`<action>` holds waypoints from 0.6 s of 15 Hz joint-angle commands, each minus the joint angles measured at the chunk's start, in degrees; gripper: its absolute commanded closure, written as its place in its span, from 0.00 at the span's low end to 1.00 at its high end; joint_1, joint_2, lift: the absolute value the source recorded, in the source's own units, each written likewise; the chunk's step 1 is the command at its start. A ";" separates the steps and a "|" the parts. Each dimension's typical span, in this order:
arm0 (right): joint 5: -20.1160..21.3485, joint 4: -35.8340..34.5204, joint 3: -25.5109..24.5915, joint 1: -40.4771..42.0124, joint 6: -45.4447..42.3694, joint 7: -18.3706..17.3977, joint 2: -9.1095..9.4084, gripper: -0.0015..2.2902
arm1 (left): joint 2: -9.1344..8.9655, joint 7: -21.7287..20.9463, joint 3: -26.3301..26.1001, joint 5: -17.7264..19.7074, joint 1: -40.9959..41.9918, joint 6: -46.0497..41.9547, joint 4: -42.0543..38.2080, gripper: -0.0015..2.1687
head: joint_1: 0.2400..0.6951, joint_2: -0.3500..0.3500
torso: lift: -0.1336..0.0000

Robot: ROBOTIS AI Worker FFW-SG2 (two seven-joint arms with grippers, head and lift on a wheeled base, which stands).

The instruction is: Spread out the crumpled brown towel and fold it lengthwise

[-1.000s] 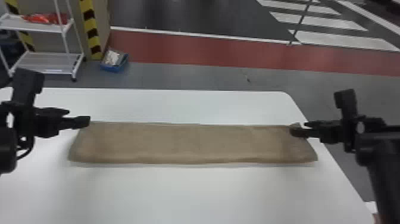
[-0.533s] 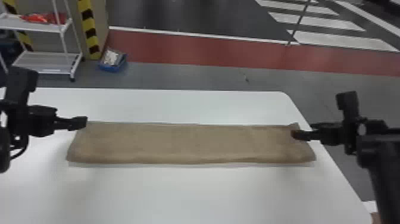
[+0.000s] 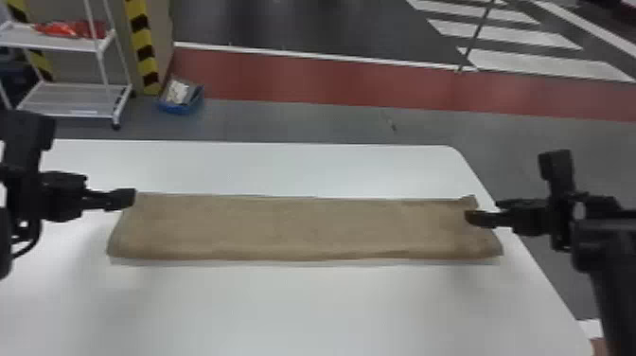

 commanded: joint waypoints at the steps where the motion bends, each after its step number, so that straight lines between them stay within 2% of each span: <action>1: -0.29 -0.10 -0.15 0.24 0.03 0.00 -0.09 0.02 | -0.01 0.00 0.00 0.00 0.13 0.00 -0.05 0.01 | 1.00 0.21 | 0.07; 9: -0.56 -0.10 -0.94 0.33 -0.15 -0.09 0.09 0.02 | -0.01 0.09 0.00 0.09 1.27 0.00 -0.75 0.01 | 1.00 0.21 | 0.07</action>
